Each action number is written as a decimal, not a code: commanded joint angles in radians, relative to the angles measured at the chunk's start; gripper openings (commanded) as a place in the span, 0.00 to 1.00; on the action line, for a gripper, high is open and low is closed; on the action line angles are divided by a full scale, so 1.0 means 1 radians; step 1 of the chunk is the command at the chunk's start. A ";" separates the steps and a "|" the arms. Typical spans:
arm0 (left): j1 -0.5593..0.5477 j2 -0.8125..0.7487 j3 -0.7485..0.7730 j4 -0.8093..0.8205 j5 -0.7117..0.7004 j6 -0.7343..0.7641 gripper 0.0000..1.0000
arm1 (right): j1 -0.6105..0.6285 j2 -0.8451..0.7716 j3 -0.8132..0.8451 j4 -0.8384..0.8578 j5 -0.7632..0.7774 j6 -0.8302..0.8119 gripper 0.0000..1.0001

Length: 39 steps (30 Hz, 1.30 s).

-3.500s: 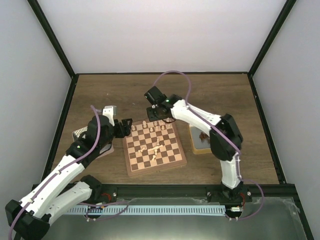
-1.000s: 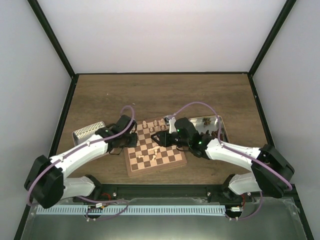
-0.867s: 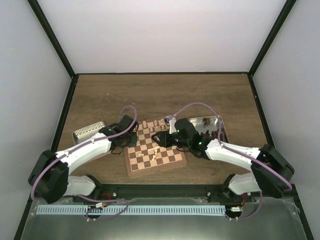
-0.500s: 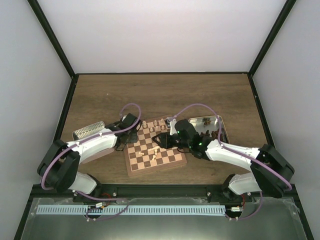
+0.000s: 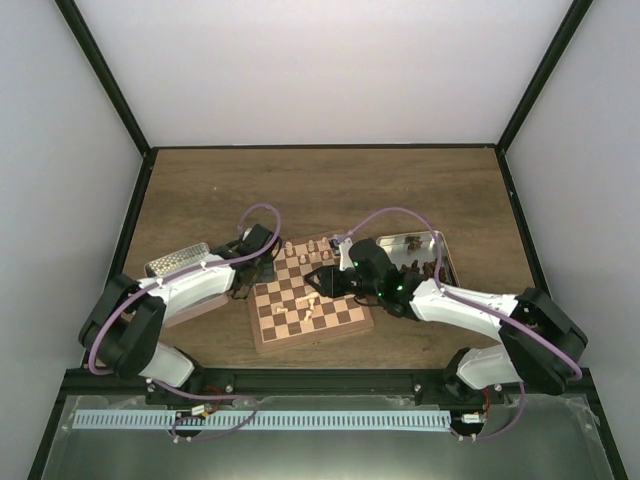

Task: Set up the chess pieces on the board
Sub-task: Place the chess piece on the chessboard, then pick up the chess piece from the chessboard.

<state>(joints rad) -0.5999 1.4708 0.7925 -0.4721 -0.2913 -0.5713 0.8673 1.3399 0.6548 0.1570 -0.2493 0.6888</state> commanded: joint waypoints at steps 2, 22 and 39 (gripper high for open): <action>0.012 0.015 -0.010 0.018 0.023 0.010 0.18 | 0.007 0.004 0.006 -0.006 0.001 -0.012 0.44; -0.010 -0.304 -0.090 -0.124 0.192 -0.016 0.44 | 0.066 0.010 0.052 -0.072 0.044 -0.036 0.45; -0.183 -0.395 -0.193 -0.095 0.354 -0.169 0.36 | 0.055 -0.051 0.045 -0.140 0.250 0.020 0.44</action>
<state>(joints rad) -0.7452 1.0576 0.6117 -0.5705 0.0471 -0.6827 0.9245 1.3098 0.6922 0.0280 -0.0360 0.6937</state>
